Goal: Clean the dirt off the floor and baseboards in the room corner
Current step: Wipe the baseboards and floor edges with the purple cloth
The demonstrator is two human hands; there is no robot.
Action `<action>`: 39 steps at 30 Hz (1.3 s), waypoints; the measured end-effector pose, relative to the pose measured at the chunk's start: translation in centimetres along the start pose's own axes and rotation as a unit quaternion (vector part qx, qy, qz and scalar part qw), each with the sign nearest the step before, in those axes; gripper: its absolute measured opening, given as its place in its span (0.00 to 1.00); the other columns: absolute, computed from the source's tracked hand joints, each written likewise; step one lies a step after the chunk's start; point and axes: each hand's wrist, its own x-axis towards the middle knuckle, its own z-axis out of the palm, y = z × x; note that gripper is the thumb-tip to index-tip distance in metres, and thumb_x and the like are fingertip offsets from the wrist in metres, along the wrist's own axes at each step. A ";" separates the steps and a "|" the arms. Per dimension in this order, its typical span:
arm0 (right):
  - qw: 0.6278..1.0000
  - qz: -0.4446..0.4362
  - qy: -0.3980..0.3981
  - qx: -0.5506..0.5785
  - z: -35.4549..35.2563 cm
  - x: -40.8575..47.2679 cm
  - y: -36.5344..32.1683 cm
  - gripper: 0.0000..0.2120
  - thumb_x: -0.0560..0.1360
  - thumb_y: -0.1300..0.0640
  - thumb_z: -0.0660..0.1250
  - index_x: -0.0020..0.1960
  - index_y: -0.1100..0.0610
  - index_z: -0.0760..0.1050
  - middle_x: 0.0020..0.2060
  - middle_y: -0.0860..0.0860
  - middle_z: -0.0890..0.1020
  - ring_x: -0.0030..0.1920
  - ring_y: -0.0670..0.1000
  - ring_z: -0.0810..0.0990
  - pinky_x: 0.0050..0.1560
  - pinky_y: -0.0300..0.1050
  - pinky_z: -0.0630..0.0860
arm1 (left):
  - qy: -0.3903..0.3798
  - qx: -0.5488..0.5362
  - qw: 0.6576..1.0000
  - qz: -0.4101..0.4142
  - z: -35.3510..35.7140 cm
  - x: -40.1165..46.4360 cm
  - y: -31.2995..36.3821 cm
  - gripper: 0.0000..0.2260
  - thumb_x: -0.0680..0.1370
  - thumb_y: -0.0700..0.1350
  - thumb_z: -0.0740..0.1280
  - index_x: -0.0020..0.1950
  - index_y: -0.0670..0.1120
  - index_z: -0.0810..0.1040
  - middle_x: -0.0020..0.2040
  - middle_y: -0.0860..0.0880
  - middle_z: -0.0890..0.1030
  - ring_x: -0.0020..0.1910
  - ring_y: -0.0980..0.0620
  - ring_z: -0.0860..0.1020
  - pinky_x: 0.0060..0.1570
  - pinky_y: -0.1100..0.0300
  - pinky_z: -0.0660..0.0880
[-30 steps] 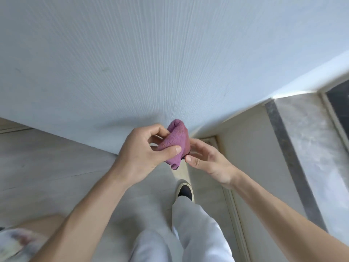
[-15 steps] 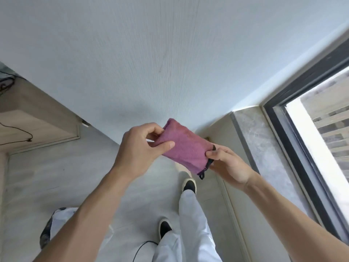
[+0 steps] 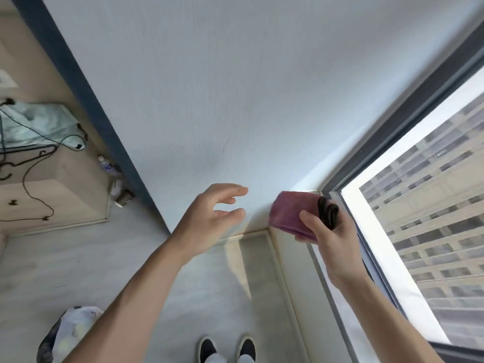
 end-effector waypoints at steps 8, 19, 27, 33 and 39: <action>0.983 -0.120 0.051 -0.131 0.2 -4.3 -2.8 0.06 0.79 0.58 0.72 0.51 0.53 0.75 0.42 0.43 0.83 0.43 0.48 0.85 0.42 0.58 0.83 | -0.098 -0.044 0.994 -0.030 4.4 -4.0 5.2 0.23 0.80 0.31 0.59 0.63 0.53 0.83 0.62 0.60 0.81 0.62 0.60 0.79 0.65 0.60 0.73; 0.960 -0.210 -0.039 -0.181 -9.0 -7.8 -4.0 0.13 0.83 0.47 0.65 0.67 0.43 0.78 0.62 0.40 0.81 0.60 0.48 0.82 0.60 0.52 0.79 | -0.221 -0.019 0.975 -0.024 12.8 -4.3 10.4 0.20 0.76 0.29 0.56 0.61 0.41 0.82 0.58 0.42 0.84 0.62 0.51 0.81 0.71 0.42 0.71; 0.962 -0.166 0.088 -0.200 -16.3 -9.8 -5.0 0.06 0.81 0.55 0.71 0.55 0.45 0.77 0.28 0.54 0.82 0.27 0.56 0.80 0.36 0.46 0.76 | -0.416 0.004 0.909 0.011 19.9 -2.6 14.5 0.20 0.70 0.34 0.56 0.55 0.40 0.83 0.51 0.42 0.87 0.61 0.50 0.83 0.71 0.43 0.69; 0.936 -0.114 0.277 -0.185 -17.1 -12.0 -4.0 0.09 0.79 0.62 0.71 0.53 0.48 0.80 0.40 0.45 0.85 0.41 0.47 0.83 0.44 0.44 0.79 | -0.465 0.015 0.885 0.001 24.0 -2.3 15.6 0.22 0.75 0.25 0.54 0.58 0.38 0.82 0.52 0.44 0.87 0.54 0.52 0.85 0.55 0.64 0.77; 0.889 -0.083 0.430 -0.134 -18.5 -16.3 -5.1 0.01 0.80 0.61 0.69 0.50 0.57 0.79 0.34 0.53 0.83 0.31 0.49 0.79 0.31 0.37 0.73 | -0.552 0.004 0.832 0.053 28.7 -4.7 17.1 0.17 0.77 0.26 0.56 0.56 0.35 0.82 0.49 0.38 0.86 0.52 0.44 0.86 0.61 0.54 0.79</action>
